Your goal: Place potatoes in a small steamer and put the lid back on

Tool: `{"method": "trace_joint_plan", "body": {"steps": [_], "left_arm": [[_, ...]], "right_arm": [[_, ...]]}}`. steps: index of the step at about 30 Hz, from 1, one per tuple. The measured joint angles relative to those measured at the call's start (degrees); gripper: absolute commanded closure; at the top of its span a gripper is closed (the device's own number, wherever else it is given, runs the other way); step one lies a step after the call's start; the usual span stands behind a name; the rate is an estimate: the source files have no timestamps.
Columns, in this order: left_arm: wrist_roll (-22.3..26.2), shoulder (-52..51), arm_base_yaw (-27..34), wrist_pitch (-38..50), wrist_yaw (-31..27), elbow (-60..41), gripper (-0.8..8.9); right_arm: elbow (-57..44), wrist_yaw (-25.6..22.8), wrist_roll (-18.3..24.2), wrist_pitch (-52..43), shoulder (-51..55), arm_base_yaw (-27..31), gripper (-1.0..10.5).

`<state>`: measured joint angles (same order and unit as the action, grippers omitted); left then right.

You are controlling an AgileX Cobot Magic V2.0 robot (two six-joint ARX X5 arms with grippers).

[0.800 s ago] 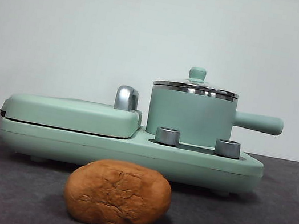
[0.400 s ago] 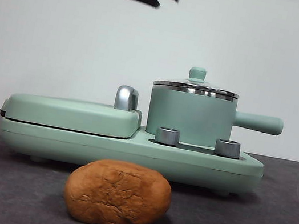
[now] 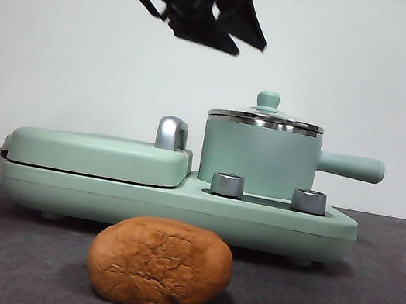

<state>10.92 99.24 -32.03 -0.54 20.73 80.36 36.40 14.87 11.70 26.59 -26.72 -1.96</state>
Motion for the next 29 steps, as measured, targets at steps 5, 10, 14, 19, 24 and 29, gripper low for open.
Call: {"method": "trace_joint_plan", "body": {"steps": [5,10,14,19,24,29], "left_arm": [[0.0,4.6,-0.8,-0.1,0.0,3.5,5.03],[0.0,7.8,-1.4,0.2,0.0,6.9,4.97],[-0.5,9.5,-1.4,2.0,0.0,7.2,4.99],[-1.2,10.5,-1.4,2.5,0.0,7.2,5.01],[-1.3,11.0,-1.4,3.0,0.0,7.2,5.01],[-1.3,11.3,-1.4,2.9,0.0,7.2,5.02]], "right_arm": [[0.0,0.0,0.0,0.0,0.0,-0.7,6.7],[0.0,0.0,0.0,0.0,0.0,-1.0,6.7],[0.0,0.0,0.0,0.0,0.0,-1.1,6.7],[0.0,0.0,0.0,0.0,0.0,-1.1,6.7],[0.0,0.0,0.0,0.0,0.0,-1.1,6.7],[0.0,0.0,0.0,0.0,0.0,-1.1,6.7]]}}
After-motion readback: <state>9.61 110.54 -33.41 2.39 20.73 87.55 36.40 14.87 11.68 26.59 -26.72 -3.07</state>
